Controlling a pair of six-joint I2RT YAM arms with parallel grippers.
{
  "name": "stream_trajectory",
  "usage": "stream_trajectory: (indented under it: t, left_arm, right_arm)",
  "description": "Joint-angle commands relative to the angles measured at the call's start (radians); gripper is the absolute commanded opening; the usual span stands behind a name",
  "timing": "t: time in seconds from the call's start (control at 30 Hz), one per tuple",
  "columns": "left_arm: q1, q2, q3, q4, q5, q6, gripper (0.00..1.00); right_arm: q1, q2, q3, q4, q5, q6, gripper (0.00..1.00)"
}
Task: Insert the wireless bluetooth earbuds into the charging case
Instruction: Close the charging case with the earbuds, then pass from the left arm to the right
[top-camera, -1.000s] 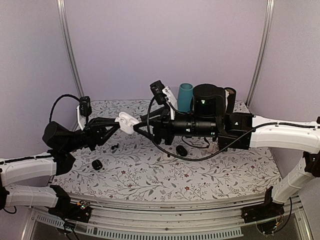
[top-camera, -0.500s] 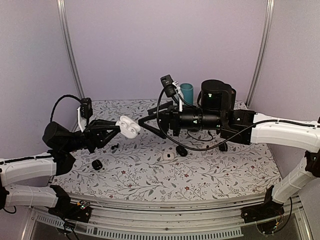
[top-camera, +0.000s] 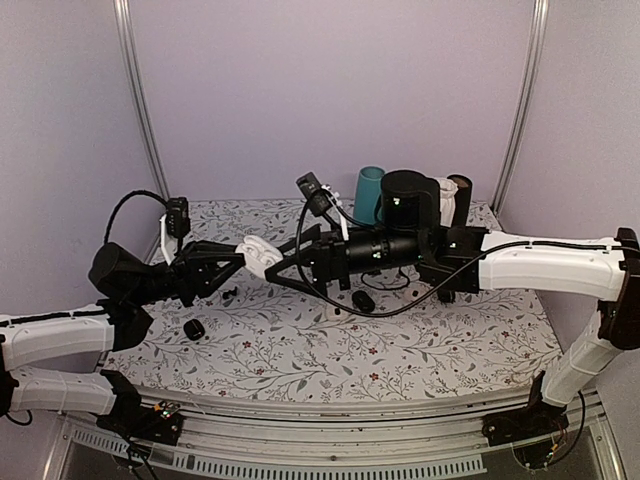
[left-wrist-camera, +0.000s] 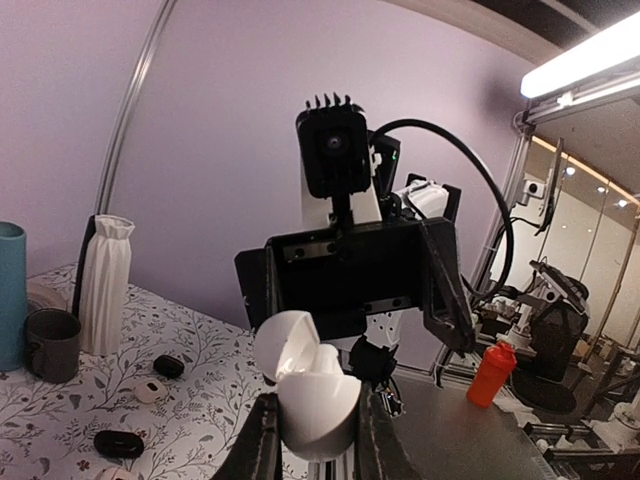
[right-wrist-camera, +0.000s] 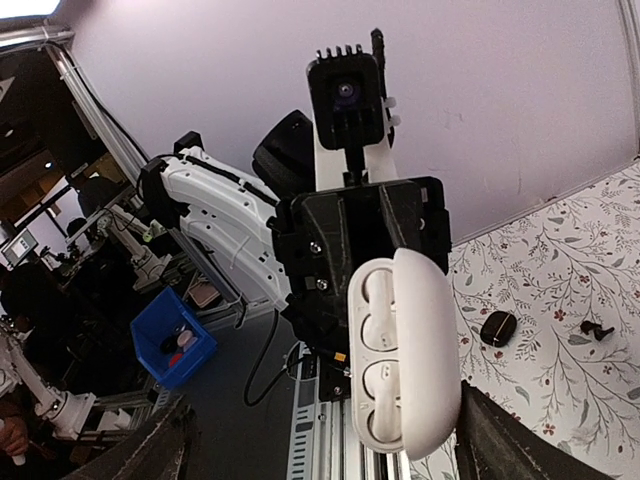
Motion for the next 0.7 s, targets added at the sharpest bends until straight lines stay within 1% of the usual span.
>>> stream_trajectory:
  t: [0.0, 0.13, 0.23, 0.3, 0.43, 0.47, 0.57, 0.67]
  left_arm:
    - [-0.011, -0.011, 0.026, -0.078, -0.072, 0.038, 0.00]
    - [-0.011, -0.012, 0.029, -0.107, -0.090, 0.041, 0.00]
    - [-0.011, -0.015, 0.030, -0.112, -0.100, 0.040, 0.00]
    - [-0.011, -0.015, 0.032, -0.113, -0.104, 0.035, 0.00]
    - [-0.011, -0.011, 0.037, -0.113, -0.111, 0.020, 0.00]
    - [-0.011, -0.010, 0.039, -0.113, -0.112, 0.016, 0.00]
    - [-0.011, -0.007, 0.041, -0.111, -0.110, 0.009, 0.00]
    - [-0.011, -0.006, 0.041, -0.105, -0.109, 0.002, 0.00]
  right_arm:
    - [0.004, -0.030, 0.018, 0.069, -0.054, -0.003, 0.87]
    - [0.005, -0.050, -0.005, 0.098, -0.059, -0.007, 0.86]
    - [0.006, -0.057, -0.013, 0.084, -0.019, -0.016, 0.85]
    - [0.011, -0.066, -0.022, 0.057, 0.069, -0.031, 0.84]
    - [0.042, -0.073, -0.035, -0.002, 0.312, -0.094, 0.83]
    - [0.047, -0.071, -0.039, -0.004, 0.346, -0.104, 0.83]
    - [0.048, -0.048, -0.030, -0.017, 0.367, -0.100, 0.83]
    - [0.047, -0.021, -0.018, -0.018, 0.327, -0.068, 0.81]
